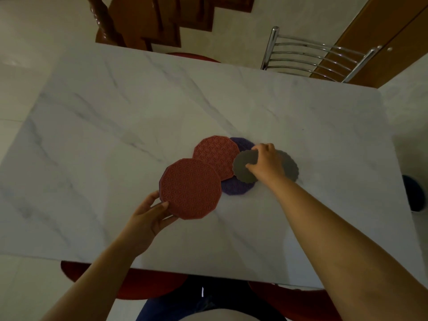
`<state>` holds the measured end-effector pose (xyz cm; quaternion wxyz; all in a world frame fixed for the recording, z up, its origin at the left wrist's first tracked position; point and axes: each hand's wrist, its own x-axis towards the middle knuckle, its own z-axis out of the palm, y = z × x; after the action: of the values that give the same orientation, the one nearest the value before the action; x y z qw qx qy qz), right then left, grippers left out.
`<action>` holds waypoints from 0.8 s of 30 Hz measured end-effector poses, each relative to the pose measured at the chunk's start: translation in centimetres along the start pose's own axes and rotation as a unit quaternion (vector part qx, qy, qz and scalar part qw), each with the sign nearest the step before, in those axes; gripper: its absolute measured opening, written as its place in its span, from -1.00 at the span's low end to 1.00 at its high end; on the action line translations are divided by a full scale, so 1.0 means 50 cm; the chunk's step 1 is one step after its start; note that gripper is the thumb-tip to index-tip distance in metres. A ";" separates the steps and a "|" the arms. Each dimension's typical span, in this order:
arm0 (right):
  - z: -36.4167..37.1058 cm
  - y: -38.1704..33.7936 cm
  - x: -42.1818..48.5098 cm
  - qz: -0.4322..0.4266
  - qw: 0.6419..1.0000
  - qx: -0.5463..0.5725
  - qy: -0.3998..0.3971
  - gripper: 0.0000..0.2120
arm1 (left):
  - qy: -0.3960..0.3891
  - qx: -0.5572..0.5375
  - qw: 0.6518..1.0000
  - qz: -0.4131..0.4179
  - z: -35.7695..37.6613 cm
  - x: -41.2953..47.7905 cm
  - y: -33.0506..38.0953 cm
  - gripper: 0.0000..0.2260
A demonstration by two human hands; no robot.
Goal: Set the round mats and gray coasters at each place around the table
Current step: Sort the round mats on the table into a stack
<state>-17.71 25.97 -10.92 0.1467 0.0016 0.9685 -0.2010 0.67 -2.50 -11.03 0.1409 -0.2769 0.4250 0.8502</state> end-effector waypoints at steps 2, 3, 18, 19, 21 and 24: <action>-0.016 0.026 -0.012 0.057 0.994 0.078 0.053 -0.71 | -0.001 -0.007 1.000 -0.005 0.001 0.005 0.001 -0.74; -0.027 0.042 -0.019 0.091 0.987 0.105 0.083 -0.75 | -0.003 -0.009 1.000 -0.007 0.002 0.007 0.003 -0.73; -0.025 0.019 -0.052 0.087 0.989 0.057 0.106 -0.56 | -0.010 0.012 1.000 -0.027 0.027 0.003 -0.001 -0.73; -0.010 -0.013 -0.044 0.050 0.993 0.084 0.065 -0.51 | -0.007 0.011 1.000 -0.026 0.026 0.002 0.000 -0.73; 0.017 -0.067 -0.027 0.040 0.996 0.079 -0.011 -0.30 | -0.003 0.005 1.000 -0.023 0.024 0.000 0.002 -0.74; 0.049 -0.112 -0.007 0.067 0.997 -0.010 -0.045 -0.15 | 0.005 -0.006 1.000 -0.017 0.024 -0.003 0.004 -0.72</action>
<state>-17.03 19.92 -10.78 0.2036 0.0557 0.9606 -0.1809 0.29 -1.69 -10.23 0.1514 -0.2892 0.4161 0.8487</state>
